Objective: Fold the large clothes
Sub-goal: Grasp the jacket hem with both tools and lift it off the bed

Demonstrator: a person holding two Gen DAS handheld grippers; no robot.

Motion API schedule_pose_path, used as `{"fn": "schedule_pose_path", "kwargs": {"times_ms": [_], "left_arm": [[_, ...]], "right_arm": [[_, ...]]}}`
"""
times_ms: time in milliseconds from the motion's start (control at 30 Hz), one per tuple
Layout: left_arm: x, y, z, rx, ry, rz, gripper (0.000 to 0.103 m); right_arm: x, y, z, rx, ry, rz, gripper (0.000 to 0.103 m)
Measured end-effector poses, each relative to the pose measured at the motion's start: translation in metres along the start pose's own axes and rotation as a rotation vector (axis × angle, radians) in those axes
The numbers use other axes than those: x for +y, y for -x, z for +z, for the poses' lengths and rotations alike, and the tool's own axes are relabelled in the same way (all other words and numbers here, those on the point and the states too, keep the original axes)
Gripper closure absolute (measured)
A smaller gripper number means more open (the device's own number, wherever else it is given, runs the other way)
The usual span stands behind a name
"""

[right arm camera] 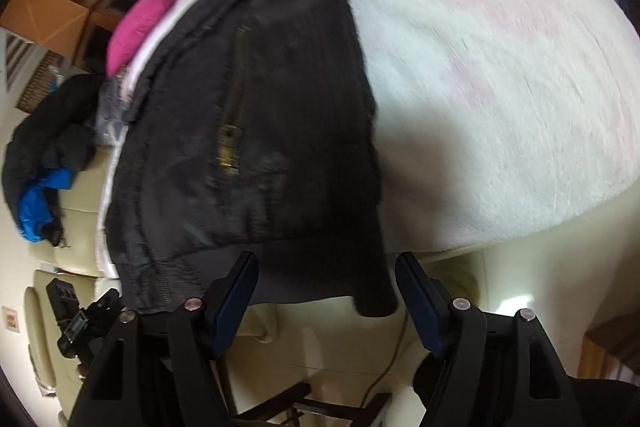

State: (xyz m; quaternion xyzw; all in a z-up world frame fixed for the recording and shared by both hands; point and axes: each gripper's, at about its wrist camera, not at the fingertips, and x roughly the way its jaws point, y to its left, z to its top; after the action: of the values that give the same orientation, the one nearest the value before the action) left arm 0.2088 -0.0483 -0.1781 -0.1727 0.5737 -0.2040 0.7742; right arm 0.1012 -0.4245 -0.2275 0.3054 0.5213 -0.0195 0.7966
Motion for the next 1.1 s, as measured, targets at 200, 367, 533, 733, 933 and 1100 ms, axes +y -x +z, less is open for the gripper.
{"fn": "schedule_pose_path", "kwargs": {"times_ms": [200,367,533,733,933,1100], "left_arm": [[-0.009,-0.007,-0.004,-0.034,-0.023,-0.135,0.03],[-0.016,-0.002,-0.002,-0.053,-0.068,-0.16,0.063],[-0.002,-0.002,0.001,-0.01,-0.013,-0.175,0.038],[0.005,-0.015,0.008,0.024,0.034,-0.185,0.021],[0.007,-0.026,0.008,0.065,0.046,-0.258,0.044],[0.01,-0.025,0.006,0.065,0.046,-0.264,0.056]], "right_arm": [[0.008,-0.022,-0.004,0.029,0.016,0.006,0.036],[0.031,-0.017,-0.016,-0.003,0.144,-0.076,0.071],[0.028,-0.005,-0.024,-0.007,0.129,-0.033,0.072],[0.017,0.007,-0.026,0.024,0.126,-0.004,0.072],[0.005,-0.017,-0.012,0.092,0.044,-0.008,0.026],[0.012,-0.025,-0.006,0.065,0.091,-0.013,0.057]]}}
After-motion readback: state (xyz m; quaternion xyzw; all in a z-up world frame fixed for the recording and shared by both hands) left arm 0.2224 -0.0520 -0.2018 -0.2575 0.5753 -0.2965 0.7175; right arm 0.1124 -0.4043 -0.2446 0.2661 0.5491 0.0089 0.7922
